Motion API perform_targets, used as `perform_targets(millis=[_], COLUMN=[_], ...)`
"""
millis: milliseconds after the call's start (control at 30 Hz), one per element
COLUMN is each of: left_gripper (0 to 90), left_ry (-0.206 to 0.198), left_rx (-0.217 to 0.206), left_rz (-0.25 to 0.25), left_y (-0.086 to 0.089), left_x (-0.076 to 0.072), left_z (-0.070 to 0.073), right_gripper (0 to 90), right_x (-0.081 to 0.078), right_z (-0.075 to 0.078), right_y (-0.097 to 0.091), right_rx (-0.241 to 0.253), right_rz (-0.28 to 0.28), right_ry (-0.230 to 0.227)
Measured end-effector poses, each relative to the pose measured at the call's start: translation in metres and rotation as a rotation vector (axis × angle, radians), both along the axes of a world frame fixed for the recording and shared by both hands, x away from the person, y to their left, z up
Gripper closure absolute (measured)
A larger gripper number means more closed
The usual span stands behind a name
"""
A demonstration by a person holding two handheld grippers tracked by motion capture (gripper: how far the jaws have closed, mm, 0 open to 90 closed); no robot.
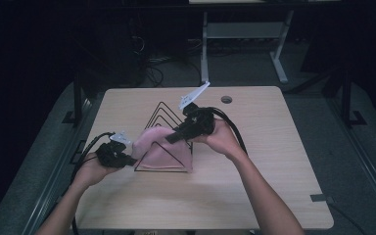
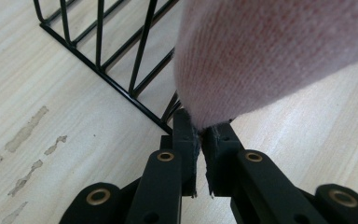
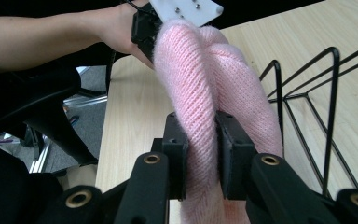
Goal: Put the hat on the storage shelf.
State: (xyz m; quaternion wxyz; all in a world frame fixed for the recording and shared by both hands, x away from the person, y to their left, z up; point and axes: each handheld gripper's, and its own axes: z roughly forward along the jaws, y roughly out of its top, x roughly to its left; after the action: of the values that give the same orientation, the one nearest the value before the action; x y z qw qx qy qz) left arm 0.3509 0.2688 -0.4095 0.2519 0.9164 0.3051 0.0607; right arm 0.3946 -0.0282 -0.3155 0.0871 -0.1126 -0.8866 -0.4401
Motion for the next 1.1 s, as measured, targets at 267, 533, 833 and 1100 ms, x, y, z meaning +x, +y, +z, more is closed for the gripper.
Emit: perform_targets(millis=[267, 533, 833, 1100], left_gripper=[84.2, 84.3, 84.3, 84.2], left_ry=[0.01, 0.022, 0.036, 0.032], left_rx=[-0.004, 0.019, 0.041, 0.053], left_rz=[0.0, 0.001, 0.008, 0.001], left_y=[0.002, 0.001, 0.003, 0.0], left_x=[0.0, 0.001, 0.004, 0.005], left_z=[-0.005, -0.011, -0.019, -0.022], right_gripper=[67.6, 77.8, 73.4, 82.1], right_x=[-0.004, -0.005, -0.007, -0.01], right_z=[0.005, 0.006, 0.0, -0.001], right_y=[-0.002, 0.001, 0.006, 0.005], right_rx=[0.003, 0.006, -0.039, -0.031], right_rz=[-0.022, -0.027, -0.013, -0.009], right_ry=[-0.024, -0.056, -0.05, -0.063])
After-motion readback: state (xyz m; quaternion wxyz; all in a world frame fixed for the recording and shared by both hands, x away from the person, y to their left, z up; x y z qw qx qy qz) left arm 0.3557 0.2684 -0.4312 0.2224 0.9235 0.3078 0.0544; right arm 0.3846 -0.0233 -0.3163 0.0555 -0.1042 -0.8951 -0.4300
